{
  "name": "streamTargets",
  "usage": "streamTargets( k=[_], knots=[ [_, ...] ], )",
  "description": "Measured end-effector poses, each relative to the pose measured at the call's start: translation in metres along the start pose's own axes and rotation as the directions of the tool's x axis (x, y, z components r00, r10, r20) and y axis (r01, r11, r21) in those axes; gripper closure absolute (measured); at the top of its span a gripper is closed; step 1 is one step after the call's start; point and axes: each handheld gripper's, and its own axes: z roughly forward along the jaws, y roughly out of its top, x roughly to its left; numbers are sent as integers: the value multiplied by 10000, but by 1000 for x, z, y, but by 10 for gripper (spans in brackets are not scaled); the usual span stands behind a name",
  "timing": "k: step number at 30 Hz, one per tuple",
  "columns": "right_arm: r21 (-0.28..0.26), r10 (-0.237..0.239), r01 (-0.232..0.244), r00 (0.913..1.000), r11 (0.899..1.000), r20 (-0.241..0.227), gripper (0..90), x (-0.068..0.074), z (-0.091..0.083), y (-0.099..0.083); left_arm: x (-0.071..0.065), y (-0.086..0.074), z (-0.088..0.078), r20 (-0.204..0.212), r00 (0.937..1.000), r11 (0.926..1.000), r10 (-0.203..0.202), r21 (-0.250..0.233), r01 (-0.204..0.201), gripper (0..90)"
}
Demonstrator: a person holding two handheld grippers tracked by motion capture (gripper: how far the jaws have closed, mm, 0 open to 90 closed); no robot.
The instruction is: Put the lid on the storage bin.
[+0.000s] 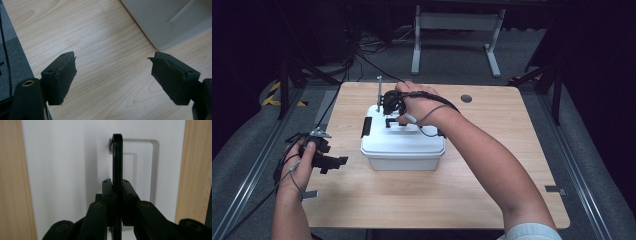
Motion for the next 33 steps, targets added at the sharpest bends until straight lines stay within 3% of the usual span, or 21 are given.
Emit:
streamTargets(
  k=[8, 15, 19, 23, 33],
  knots=[
    [-241, 98, -100, 9999, 9997, -68, 833, 0, -1, -4, 1, 0, 0, -15, 10000, 10000, 5, -45, -5, 204],
    [-888, 768, -786, 9968, 9929, -236, 658, 2, -7, -11, 0, 0, 0, -33, 10000, 10000, -23, -47, 23, 204],
    [-1436, 1139, -1164, 9932, 9828, -258, 578, 3, -17, -19, -1, -1, -2, 4, 9999, 9999, 133, 36, -133, 204],
    [-2095, 1684, -1754, 9844, 9619, -510, 528, 4, -31, -32, -5, -1, -7, -92, 9998, 9997, 200, -112, -201, 203],
    [-2544, 2254, -2291, 9733, 9396, -442, 478, 4, -52, -63, -13, -1, -12, -51, 9994, 9993, 342, -153, -343, 203]
  ],
)
